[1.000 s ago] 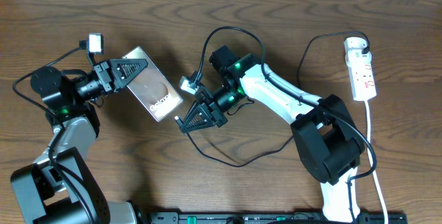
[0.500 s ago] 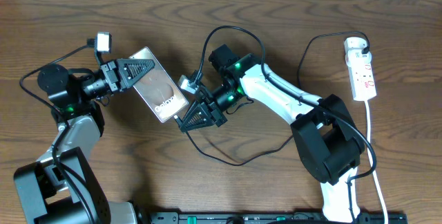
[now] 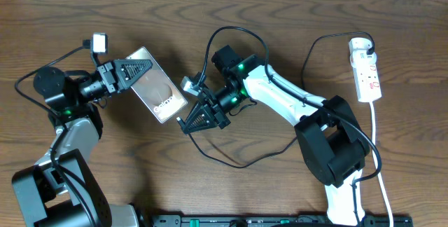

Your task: Plug charger to phone and switch on socket

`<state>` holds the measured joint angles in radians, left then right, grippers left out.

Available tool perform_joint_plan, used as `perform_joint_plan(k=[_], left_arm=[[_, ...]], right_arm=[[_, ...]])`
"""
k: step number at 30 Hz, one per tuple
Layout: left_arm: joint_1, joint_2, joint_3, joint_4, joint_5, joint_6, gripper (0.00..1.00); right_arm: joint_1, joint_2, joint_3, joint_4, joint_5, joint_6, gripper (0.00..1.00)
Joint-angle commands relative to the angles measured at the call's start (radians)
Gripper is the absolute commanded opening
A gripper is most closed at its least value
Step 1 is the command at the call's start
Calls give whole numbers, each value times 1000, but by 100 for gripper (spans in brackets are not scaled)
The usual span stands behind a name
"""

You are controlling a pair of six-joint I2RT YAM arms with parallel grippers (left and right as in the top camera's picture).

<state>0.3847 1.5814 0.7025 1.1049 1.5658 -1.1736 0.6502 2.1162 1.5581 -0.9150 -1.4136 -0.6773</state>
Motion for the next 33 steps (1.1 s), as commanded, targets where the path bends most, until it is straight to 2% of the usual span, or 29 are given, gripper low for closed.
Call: perform_joint_plan(k=[1, 6, 16, 26, 33], left_arm=[[5, -12, 18, 12, 5, -33, 7], [5, -12, 18, 12, 6, -66, 7], [5, -12, 18, 83, 6, -65, 7], [-5, -12, 18, 83, 5, -66, 7], [-31, -12, 18, 90, 5, -66, 7]], right_arm=[[-1, -3, -9, 3, -11, -6, 1], [-1, -3, -9, 8, -31, 9, 1], [-2, -3, -9, 11, -37, 11, 1], [-3, -3, -9, 15, -48, 13, 1], [-9, -3, -9, 93, -63, 161, 1]])
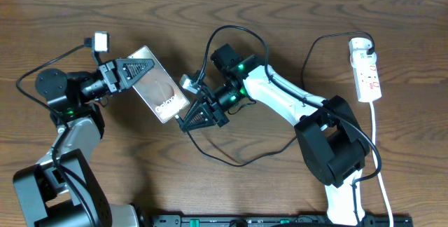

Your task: Plug charger to phone and switch on socket

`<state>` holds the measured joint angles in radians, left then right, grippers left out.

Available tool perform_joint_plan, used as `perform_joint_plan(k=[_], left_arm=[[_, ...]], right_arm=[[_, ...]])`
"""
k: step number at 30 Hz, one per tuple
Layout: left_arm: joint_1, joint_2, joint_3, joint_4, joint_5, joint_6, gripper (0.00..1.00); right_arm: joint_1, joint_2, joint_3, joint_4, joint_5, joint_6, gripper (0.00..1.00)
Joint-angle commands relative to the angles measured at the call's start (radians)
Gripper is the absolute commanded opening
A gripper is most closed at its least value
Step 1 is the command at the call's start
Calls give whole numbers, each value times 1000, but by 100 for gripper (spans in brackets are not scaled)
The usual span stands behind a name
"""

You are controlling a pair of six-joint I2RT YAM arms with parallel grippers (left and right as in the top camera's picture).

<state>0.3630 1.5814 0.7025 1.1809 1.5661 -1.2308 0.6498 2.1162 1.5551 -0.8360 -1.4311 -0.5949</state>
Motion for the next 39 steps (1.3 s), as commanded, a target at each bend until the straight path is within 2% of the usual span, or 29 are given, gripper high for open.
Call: perform_joint_plan(k=[1, 19, 39], left_arm=[[-9, -12, 18, 15, 5, -8, 7], [35, -12, 18, 40, 5, -26, 7], [11, -12, 18, 40, 5, -50, 7]], right_arm=[[-9, -3, -6, 14, -45, 78, 1], [-7, -3, -6, -23, -42, 100, 1], [-8, -3, -6, -13, -42, 101, 1]])
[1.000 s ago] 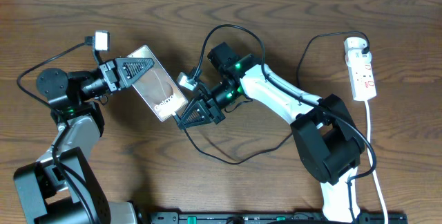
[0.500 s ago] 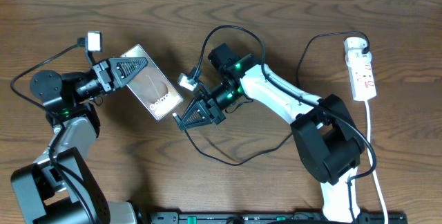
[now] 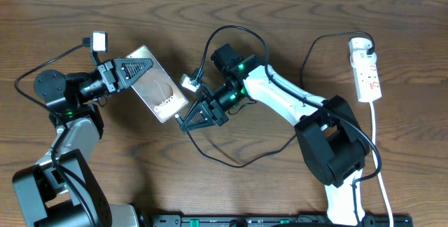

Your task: Plug charger to phone and switch on socket

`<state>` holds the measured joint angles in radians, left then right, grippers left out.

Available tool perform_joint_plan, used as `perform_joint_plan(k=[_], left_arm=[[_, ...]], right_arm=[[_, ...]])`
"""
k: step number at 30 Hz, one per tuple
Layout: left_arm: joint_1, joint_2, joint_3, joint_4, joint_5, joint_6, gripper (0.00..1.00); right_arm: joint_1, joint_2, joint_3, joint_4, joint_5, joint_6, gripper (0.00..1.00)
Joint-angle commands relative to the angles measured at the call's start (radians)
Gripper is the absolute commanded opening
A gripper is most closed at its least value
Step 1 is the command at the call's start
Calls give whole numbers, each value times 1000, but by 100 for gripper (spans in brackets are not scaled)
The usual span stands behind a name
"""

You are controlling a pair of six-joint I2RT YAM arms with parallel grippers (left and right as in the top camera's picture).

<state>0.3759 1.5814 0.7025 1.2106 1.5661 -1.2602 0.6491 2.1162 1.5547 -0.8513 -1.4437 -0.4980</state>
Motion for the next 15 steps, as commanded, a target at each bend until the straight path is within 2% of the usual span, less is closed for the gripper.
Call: perform_joint_plan(k=[1, 15], left_arm=[[-2, -12, 18, 10, 5, -21, 7], [-2, -12, 18, 11, 5, -20, 7]], right_arm=[[-8, -3, -6, 3, -29, 6, 1], [-19, -3, -6, 7, -33, 57, 1]])
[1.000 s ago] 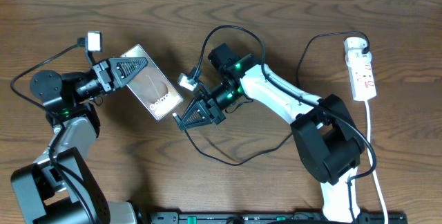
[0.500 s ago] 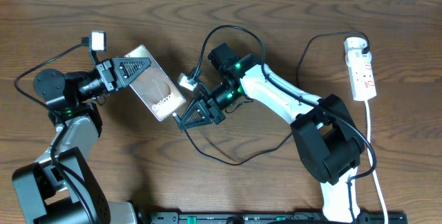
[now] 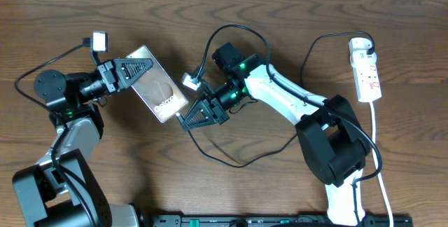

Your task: Plug charger to phone and switch on socket

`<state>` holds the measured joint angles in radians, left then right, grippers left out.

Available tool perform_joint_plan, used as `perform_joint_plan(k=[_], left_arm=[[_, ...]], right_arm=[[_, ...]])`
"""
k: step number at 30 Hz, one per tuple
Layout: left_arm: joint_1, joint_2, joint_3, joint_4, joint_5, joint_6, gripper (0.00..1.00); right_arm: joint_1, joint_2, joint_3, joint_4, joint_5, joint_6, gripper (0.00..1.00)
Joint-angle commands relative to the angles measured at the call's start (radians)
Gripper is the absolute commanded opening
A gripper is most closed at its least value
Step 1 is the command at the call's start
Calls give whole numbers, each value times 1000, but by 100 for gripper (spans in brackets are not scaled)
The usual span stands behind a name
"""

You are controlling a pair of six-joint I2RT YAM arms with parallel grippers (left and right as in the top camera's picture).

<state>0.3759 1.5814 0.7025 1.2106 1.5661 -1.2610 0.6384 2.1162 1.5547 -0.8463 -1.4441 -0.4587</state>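
In the overhead view the phone (image 3: 158,91) lies slanted, screen up, left of the table's middle. My left gripper (image 3: 143,68) is shut on its upper left end. My right gripper (image 3: 183,120) points at the phone's lower right end, fingertips nearly touching it, shut on the end of the black charger cable (image 3: 231,162). The plug itself is too small to make out between the fingers. The white socket strip (image 3: 368,76) lies at the far right with the charger's adapter (image 3: 360,44) plugged into its top. Its switch state cannot be read.
The black cable loops from the right gripper down toward the front of the table and another length arcs from the adapter toward the right arm (image 3: 280,94). A white lead (image 3: 378,150) runs from the strip down the right side.
The right gripper has shifted very slightly up beside the phone's lower end. The phone and the left gripper have not moved.
Throughout, the left gripper held the phone's upper end and the right gripper held the cable end by the phone's lower right end. The right gripper sat a little apart, then closer, then made small shifts there. The socket strip has stayed untouched.
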Motion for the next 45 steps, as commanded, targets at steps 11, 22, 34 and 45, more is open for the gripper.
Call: perform_joint_plan(k=[11, 22, 34, 45], left_arm=[[-2, -12, 18, 11, 5, -20, 7], [-3, -12, 18, 11, 5, -19, 7], [-2, -12, 18, 11, 5, -19, 7], [-3, -12, 18, 11, 5, -20, 7]], right_arm=[[-8, -3, -6, 19, -33, 26, 1], [-2, -3, -6, 43, -32, 47, 1], [3, -3, -6, 43, -26, 47, 1], [17, -3, -6, 47, -25, 47, 1]])
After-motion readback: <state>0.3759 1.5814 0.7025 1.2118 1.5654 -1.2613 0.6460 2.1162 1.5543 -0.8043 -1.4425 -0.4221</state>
